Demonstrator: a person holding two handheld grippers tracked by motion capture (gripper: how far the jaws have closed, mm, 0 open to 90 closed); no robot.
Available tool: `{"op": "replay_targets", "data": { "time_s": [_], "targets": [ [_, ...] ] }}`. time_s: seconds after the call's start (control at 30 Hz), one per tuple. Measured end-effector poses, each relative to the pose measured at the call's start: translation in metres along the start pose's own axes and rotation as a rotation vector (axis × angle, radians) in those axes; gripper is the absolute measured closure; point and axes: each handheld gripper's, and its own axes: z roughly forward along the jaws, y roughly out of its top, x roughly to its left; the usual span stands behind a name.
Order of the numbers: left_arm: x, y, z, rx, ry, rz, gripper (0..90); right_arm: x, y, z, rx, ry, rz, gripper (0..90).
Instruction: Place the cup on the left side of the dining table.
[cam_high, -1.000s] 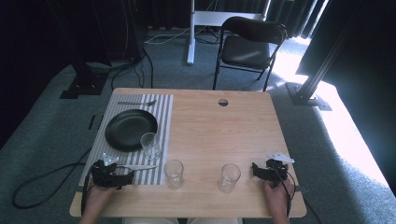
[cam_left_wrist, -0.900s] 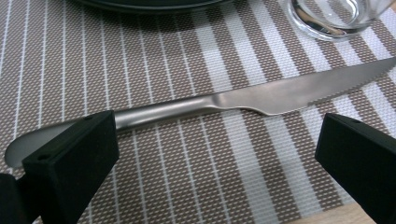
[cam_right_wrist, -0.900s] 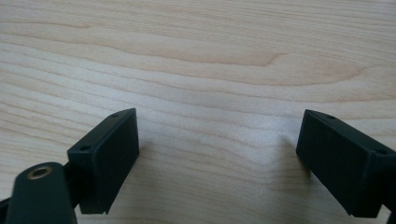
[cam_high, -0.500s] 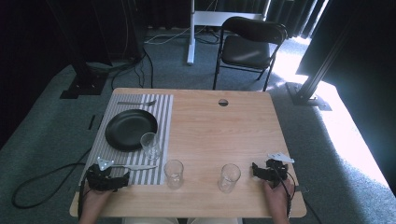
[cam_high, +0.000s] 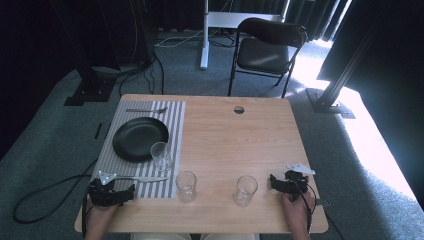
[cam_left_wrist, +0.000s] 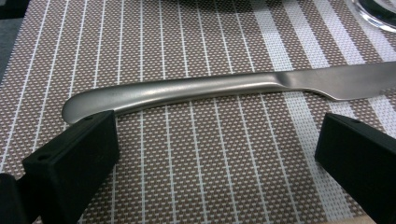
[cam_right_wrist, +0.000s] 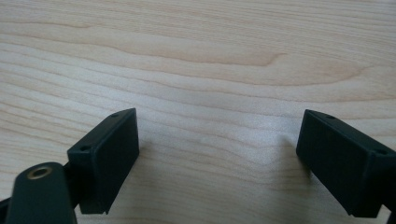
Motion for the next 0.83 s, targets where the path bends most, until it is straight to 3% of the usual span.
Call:
{"op": "replay_targets", "data": {
  "time_s": [0.2,0.83],
  "targets": [
    [-0.0019,0.0002,0.0004,0.004,0.017,-0.006,0.2,0.0001,0.0,0.0,0.0,0.0,0.001,12.5],
    [-0.0012,-0.0002,0.0001,0.004,0.011,0.002,0.2,0.0,0.0,0.0,0.0,0.0,0.0,12.5]
  ]
}}
